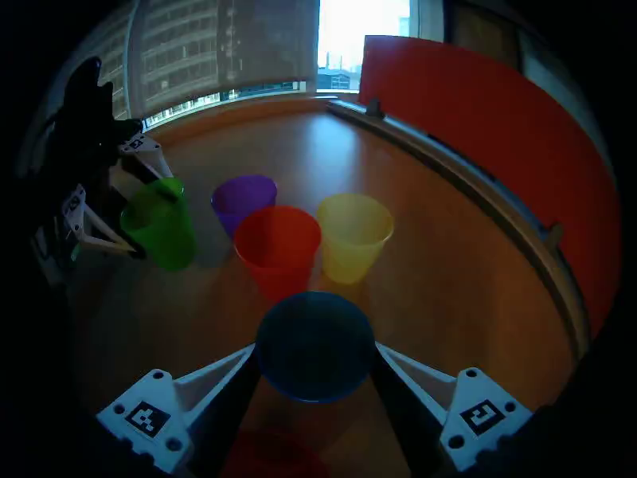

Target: Pour water

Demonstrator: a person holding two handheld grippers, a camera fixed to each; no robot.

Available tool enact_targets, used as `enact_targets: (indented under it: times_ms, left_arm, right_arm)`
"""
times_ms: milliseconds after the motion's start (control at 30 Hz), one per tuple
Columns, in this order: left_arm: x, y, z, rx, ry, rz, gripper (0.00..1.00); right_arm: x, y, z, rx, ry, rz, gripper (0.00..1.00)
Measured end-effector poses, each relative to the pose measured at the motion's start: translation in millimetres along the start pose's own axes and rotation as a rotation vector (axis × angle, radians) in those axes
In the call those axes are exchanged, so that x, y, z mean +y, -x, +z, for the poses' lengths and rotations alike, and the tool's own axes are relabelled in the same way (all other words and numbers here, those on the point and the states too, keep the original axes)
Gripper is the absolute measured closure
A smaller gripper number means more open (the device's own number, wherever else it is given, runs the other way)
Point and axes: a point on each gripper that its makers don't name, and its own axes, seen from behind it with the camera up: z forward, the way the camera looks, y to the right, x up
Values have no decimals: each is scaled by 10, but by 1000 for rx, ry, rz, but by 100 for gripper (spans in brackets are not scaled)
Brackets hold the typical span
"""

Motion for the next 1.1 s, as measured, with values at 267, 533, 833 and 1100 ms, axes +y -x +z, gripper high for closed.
enact_targets:
  times_ms: [267,533,833,1100]
  left_arm:
    - [-6,-27,-13,4,-3,3,17]
    - [6,-75,-32,14,-11,9,17]
    - [1,-168,-91,43,-33,8,17]
    - [-51,-286,-156,80,-57,2,17]
  right_arm:
    - [10,-58,-51,23,2,4,9]
    - [6,-150,-151,61,13,7,9]
    - [-37,-243,-321,116,31,9,9]
    - [-42,-336,-494,181,55,30,9]
